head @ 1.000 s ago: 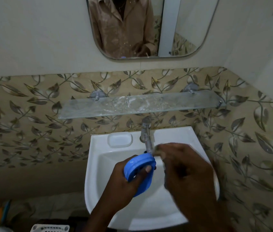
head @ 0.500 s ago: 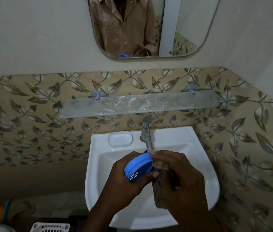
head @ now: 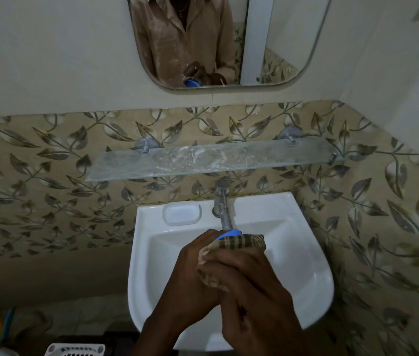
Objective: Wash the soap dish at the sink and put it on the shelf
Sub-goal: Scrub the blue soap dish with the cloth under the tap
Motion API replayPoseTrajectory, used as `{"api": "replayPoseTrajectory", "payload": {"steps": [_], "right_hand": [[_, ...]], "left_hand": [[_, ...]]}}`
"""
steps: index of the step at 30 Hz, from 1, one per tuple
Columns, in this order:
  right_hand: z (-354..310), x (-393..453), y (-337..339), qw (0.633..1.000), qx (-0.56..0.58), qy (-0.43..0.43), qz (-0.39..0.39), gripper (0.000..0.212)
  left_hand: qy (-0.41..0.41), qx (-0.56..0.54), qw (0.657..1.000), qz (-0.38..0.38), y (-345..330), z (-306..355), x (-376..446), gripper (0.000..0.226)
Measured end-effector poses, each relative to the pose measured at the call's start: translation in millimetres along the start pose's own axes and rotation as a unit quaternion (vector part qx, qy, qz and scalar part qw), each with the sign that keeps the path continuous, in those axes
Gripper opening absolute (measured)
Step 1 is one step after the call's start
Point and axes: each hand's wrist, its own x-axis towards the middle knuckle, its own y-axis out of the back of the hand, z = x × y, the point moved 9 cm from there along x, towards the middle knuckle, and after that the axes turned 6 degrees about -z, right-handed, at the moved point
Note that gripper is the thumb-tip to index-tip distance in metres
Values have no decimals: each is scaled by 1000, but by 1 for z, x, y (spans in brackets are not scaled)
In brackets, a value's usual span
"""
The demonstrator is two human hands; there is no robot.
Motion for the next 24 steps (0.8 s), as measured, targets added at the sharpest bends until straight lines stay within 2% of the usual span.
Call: {"api": "replayPoseTrajectory", "payload": {"steps": [1,2,5,8,11,14,17,18,20,24], "right_hand": [[9,-6,14,999,32,-9,28,33],[19,-7,24,997,42,-27,62,26],[38,-4,31,989,48,-84,114,20],[42,-8,35,985,64,-86,136,23],[24,-8,19,994,46,-38,86,20],[8,-4,-3,998,59,-16,-1,42],[30,-3,17,997,36,-40,55,17],[44,-4,27,994,34,-70,83,18],[60,-6,35,988,60,-99,103,35],[25,-4,12,998,36,-22,41,34]], "left_hand": [[-32,-14,999,-7,-2,6,3,26],[-48,-18,999,0,-3,8,4,25],[-43,-7,999,8,0,4,0,32],[-58,19,998,3,1,6,0,37],[-74,44,996,-2,-2,13,6,35],[-88,105,991,-4,-1,21,7,29],[-77,76,994,3,3,11,2,40],[-73,75,995,3,2,9,1,40],[-76,80,994,-3,-1,6,-1,40],[-61,47,997,10,5,3,-4,39]]}}
